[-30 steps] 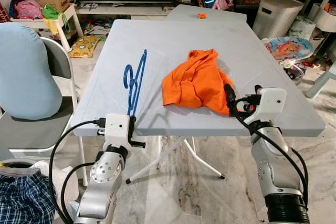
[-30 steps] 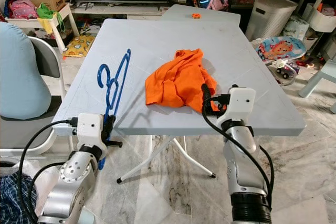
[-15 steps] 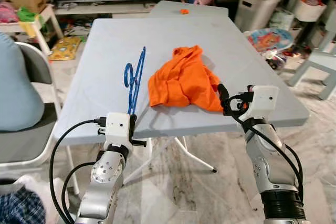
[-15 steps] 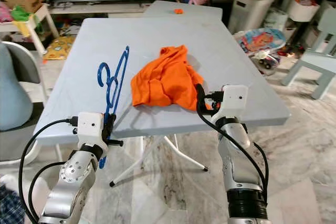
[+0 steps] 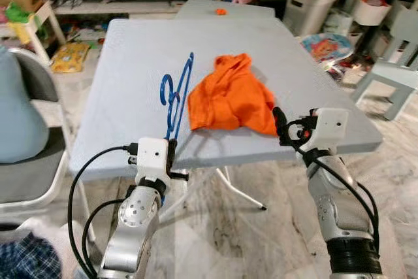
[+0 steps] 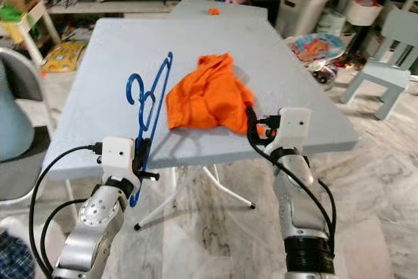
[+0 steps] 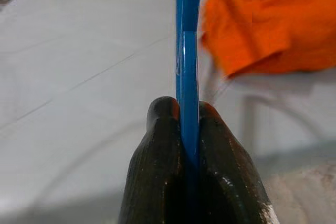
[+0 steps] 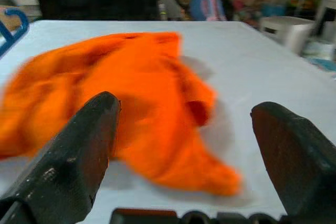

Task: Hang hanger

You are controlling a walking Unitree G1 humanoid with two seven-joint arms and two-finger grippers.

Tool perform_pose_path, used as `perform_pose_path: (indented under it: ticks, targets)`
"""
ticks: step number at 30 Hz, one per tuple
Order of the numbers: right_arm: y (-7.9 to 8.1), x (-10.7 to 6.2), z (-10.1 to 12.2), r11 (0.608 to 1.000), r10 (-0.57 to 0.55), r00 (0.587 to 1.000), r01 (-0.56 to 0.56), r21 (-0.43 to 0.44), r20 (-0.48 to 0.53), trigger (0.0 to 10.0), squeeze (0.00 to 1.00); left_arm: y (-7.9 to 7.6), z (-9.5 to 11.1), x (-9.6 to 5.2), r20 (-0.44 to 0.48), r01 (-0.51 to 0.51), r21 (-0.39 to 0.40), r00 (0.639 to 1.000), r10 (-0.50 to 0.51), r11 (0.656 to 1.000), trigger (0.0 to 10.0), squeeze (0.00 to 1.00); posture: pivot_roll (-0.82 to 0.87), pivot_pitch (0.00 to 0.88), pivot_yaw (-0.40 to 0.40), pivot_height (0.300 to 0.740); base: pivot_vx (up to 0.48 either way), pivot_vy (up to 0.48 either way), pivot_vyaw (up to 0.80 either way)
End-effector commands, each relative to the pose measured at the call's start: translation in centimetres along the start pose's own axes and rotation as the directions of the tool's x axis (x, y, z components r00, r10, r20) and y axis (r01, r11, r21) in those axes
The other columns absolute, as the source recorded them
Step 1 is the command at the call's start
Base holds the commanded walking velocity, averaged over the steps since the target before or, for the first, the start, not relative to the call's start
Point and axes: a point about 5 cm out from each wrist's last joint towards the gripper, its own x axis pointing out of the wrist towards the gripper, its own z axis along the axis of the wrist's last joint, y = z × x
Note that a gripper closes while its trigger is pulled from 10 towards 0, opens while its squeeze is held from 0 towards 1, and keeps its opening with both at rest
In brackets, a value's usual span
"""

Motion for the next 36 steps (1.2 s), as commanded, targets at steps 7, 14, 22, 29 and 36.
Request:
perform_pose_path:
  ticks: [7,14,22,29,36]
  targets:
    - [-0.26,-0.09,-0.02,1.000,-0.002,1.000,0.002,0.004,-0.007,10.0,0.00,0.14,-1.15,-0.19,-0.058,-0.007,-0.001,0.998,0.007,1.000,10.0,0.00,0.07,0.003,-0.054,0.740,-0.314,0.000,0.00]
    - [-0.20,-0.09,-0.14,1.000,0.000,1.000,0.000,0.002,-0.013,10.0,0.00,0.20,-0.99,-0.18,-0.045,-0.004,-0.006,0.999,0.003,1.000,10.0,0.00,0.07,0.008,-0.057,0.740,-0.125,0.000,0.00]
    - [-0.24,-0.20,-0.41,1.000,0.001,1.000,-0.001,0.001,-0.030,10.0,0.00,0.13,-0.81,-0.24,-0.034,0.030,-0.067,0.999,-0.032,0.997,10.0,0.00,0.06,0.013,-0.054,0.740,0.000,0.000,0.00]
    - [-0.09,-0.29,-0.57,1.000,0.018,0.999,-0.018,0.002,-0.040,10.0,0.00,0.22,-0.86,-0.24,-0.039,0.040,-0.067,0.998,-0.042,0.997,10.0,0.00,0.06,0.017,-0.058,0.740,0.000,0.000,0.00]
    - [-0.12,-0.18,-0.72,1.000,0.027,0.998,-0.028,-0.004,-0.055,10.0,0.00,0.36,-0.85,-0.12,-0.045,0.042,-0.074,0.998,-0.045,0.996,10.0,0.00,0.06,0.017,-0.064,0.740,0.000,0.000,0.00]
